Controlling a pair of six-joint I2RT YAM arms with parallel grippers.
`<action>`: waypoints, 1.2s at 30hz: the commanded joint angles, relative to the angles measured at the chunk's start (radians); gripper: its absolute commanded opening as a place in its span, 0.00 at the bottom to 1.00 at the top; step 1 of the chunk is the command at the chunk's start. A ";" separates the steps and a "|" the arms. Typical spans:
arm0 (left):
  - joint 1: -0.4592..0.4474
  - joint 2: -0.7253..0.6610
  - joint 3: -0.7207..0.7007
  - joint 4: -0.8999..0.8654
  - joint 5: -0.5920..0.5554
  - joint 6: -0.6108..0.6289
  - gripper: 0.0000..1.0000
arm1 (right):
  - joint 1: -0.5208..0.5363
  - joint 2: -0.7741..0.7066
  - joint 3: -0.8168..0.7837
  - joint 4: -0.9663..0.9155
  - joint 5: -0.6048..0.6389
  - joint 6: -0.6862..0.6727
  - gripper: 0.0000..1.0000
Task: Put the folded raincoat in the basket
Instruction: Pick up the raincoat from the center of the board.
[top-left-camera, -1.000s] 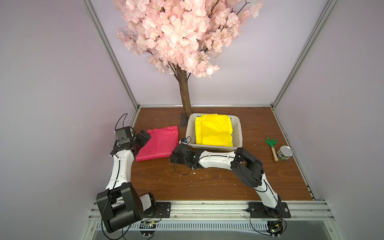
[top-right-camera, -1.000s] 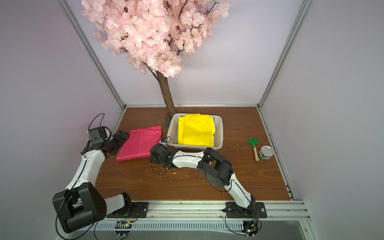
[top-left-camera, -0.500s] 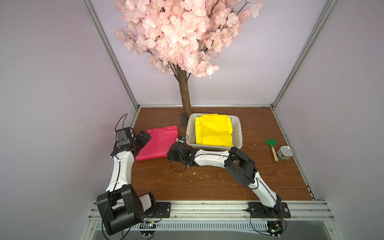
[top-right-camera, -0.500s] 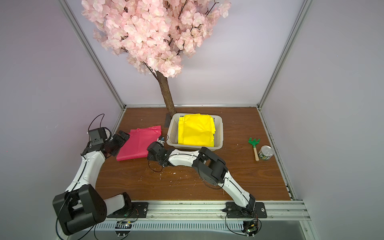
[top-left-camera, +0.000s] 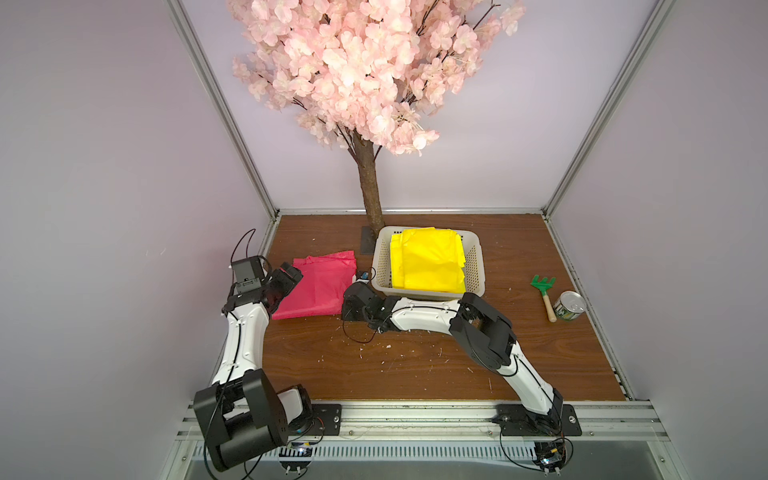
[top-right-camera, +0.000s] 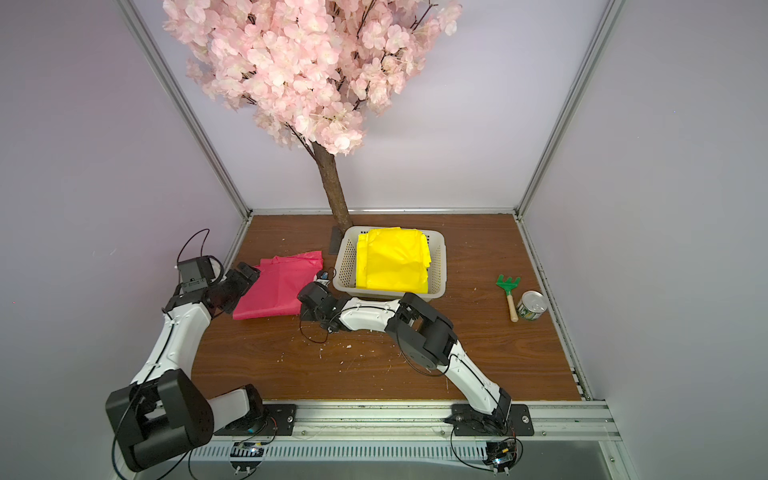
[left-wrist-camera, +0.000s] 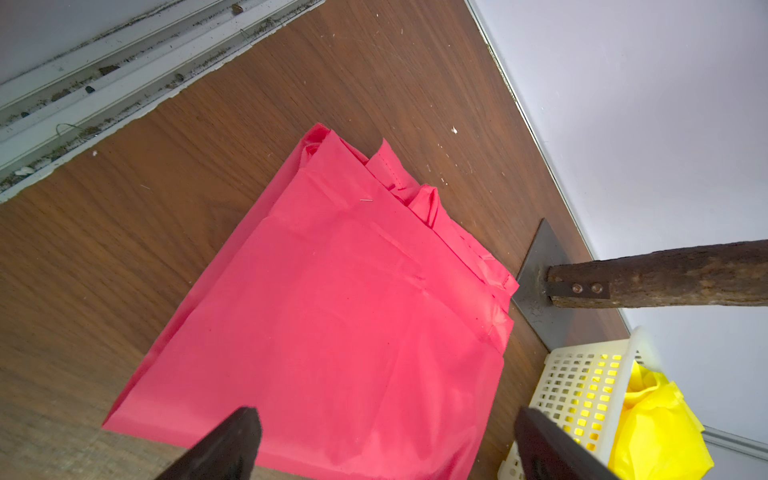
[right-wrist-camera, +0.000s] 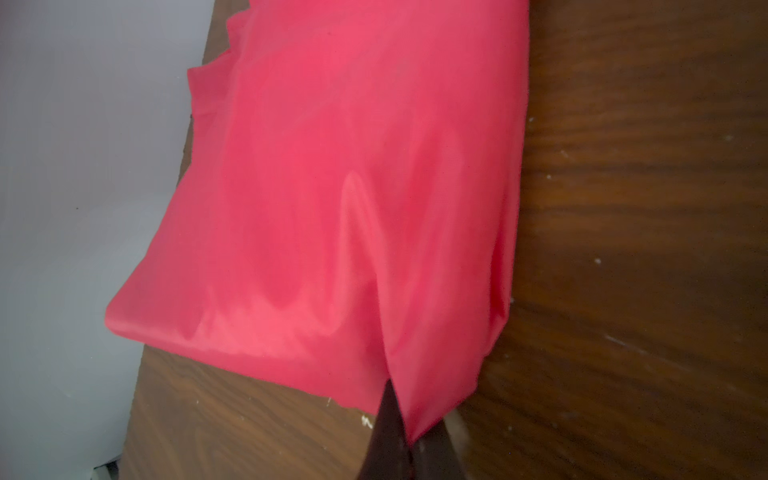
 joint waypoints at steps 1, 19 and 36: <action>-0.006 -0.015 -0.008 -0.014 0.005 0.019 0.99 | -0.004 -0.095 0.083 -0.029 -0.009 -0.109 0.00; -0.004 -0.071 -0.025 -0.082 0.053 0.019 0.99 | -0.092 -0.044 0.444 -0.268 -0.038 -0.299 0.00; 0.041 -0.115 -0.098 -0.110 0.156 -0.063 0.99 | -0.148 -0.018 0.485 -0.311 -0.056 -0.338 0.00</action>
